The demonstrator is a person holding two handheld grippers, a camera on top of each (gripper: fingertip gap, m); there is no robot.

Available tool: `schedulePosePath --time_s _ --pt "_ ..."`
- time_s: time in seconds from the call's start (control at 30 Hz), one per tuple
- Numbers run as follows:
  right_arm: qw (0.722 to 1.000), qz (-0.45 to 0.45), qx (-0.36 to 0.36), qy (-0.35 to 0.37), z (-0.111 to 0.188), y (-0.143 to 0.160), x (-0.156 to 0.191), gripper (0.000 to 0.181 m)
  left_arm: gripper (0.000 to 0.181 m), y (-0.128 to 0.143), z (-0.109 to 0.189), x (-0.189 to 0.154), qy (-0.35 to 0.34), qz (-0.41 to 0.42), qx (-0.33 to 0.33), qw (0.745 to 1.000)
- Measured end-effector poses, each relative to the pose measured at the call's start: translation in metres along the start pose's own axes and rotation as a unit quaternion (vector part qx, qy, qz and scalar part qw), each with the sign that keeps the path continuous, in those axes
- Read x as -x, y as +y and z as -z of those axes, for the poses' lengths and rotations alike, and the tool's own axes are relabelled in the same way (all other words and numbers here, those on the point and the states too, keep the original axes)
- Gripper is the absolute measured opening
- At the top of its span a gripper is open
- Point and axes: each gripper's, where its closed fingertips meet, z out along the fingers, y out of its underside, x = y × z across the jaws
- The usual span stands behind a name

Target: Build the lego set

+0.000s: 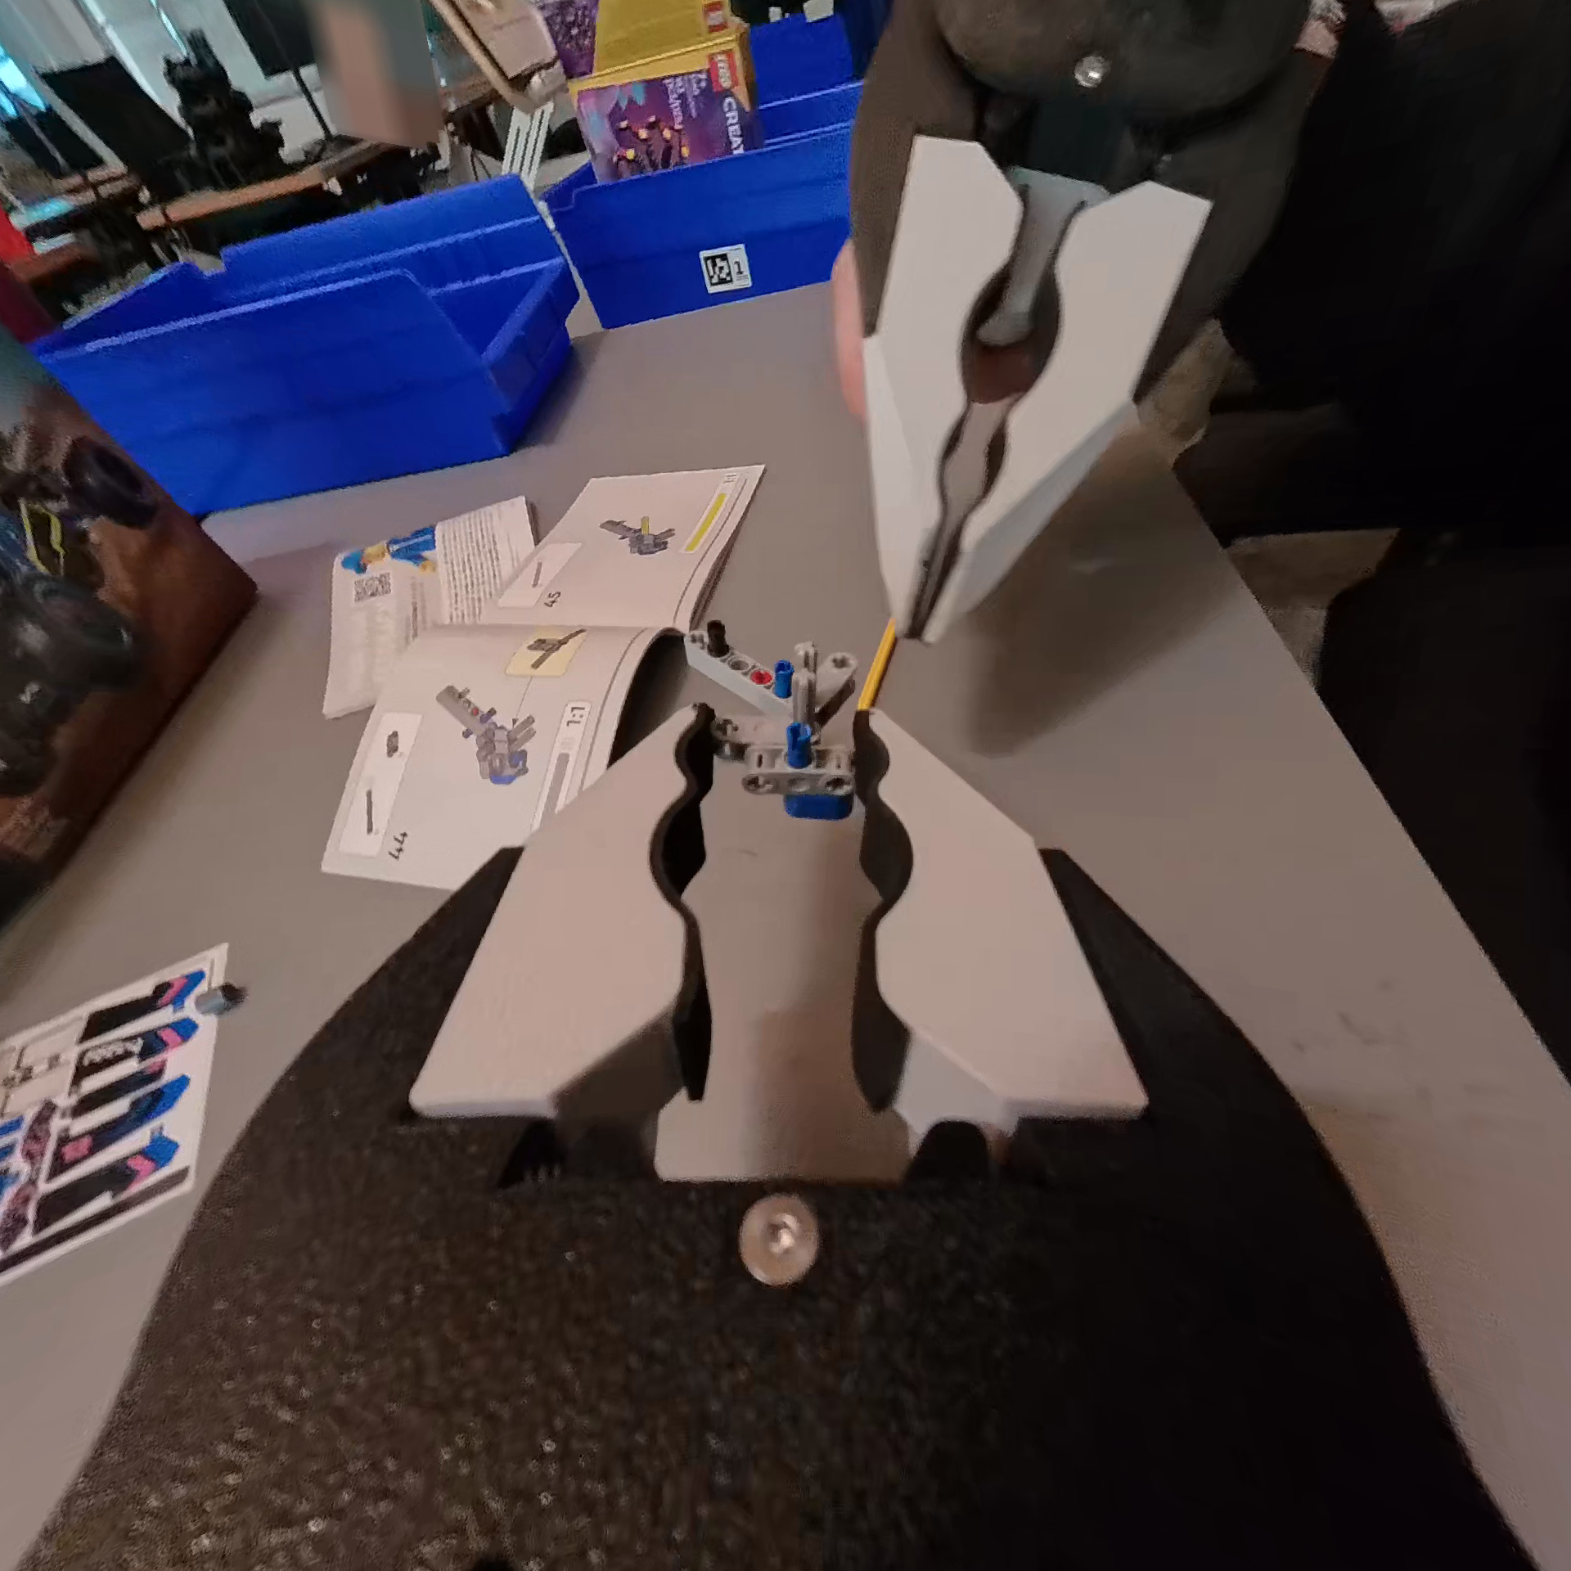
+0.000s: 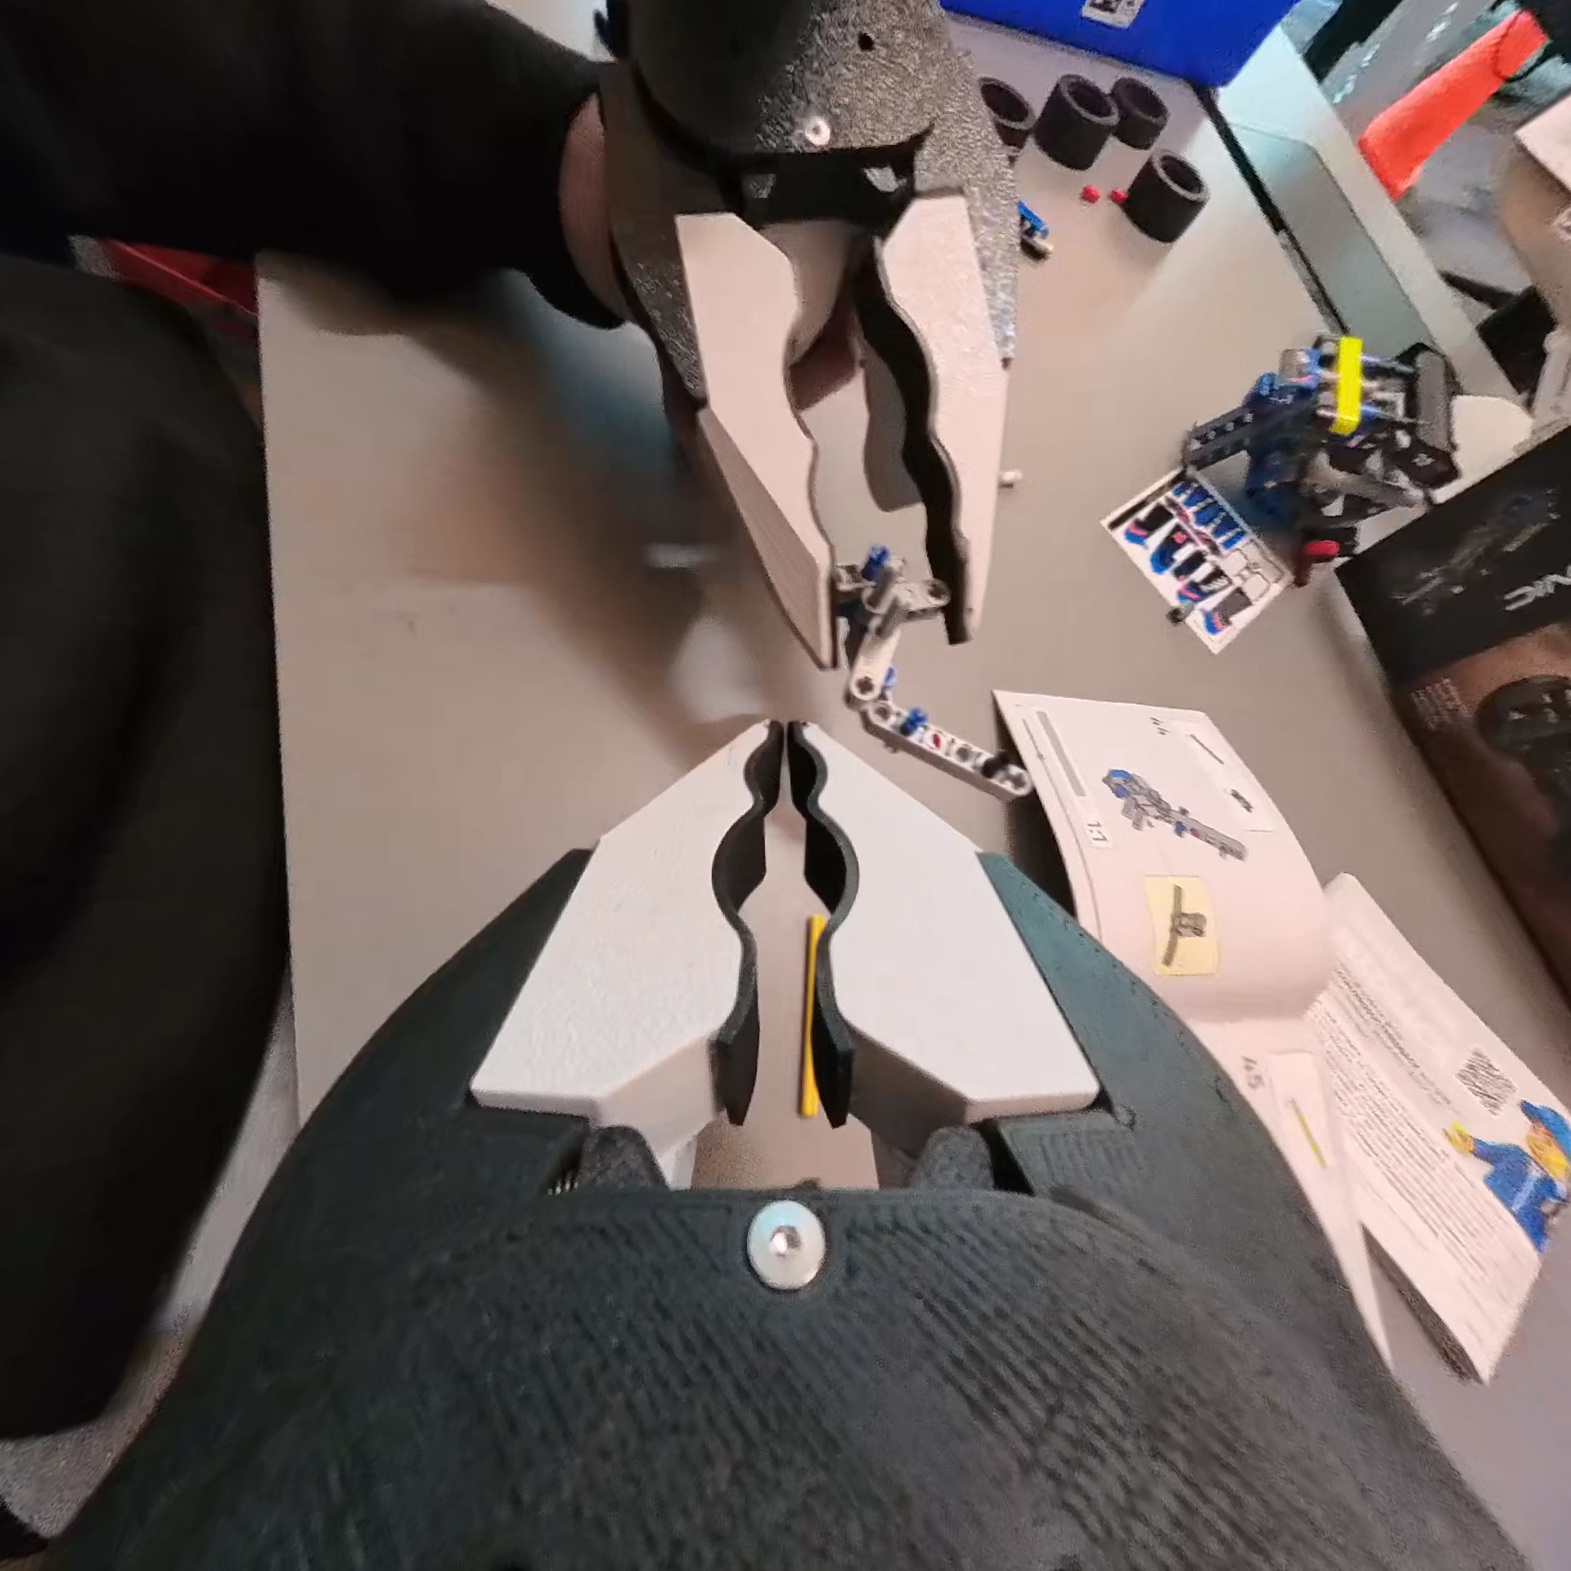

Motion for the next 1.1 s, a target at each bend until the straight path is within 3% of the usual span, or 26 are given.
schedulePosePath --time_s 0.03,0.4,0.77,0.9,1.0,1.1 --pt "1.000 -0.003 -0.001 0.007 -0.002 -0.002 -0.002 0.000 0.030 0.000 0.000 0.002 -0.004 0.007 -0.001 1.000" --pt "0.997 0.029 0.009 0.075 -0.009 -0.010 -0.021 0.003 0.030 -0.005 0.001 -0.013 0.022 -0.036 -0.011 0.999" --pt "0.995 0.051 -0.008 0.084 -0.017 -0.008 -0.018 0.007 0.028 -0.012 0.000 -0.013 0.016 -0.036 -0.036 0.999" --pt "0.994 0.048 -0.041 0.092 -0.021 -0.007 -0.021 0.012 0.028 -0.009 0.000 -0.013 0.021 -0.027 -0.027 0.999" --pt "0.994 0.056 -0.052 0.079 -0.027 -0.004 -0.016 0.001 0.028 -0.004 0.001 -0.013 0.032 -0.023 -0.012 0.999" --pt "0.995 0.052 -0.053 0.073 -0.033 0.002 -0.014 0.000 0.028 0.005 -0.001 -0.013 0.034 -0.031 0.015 0.999"
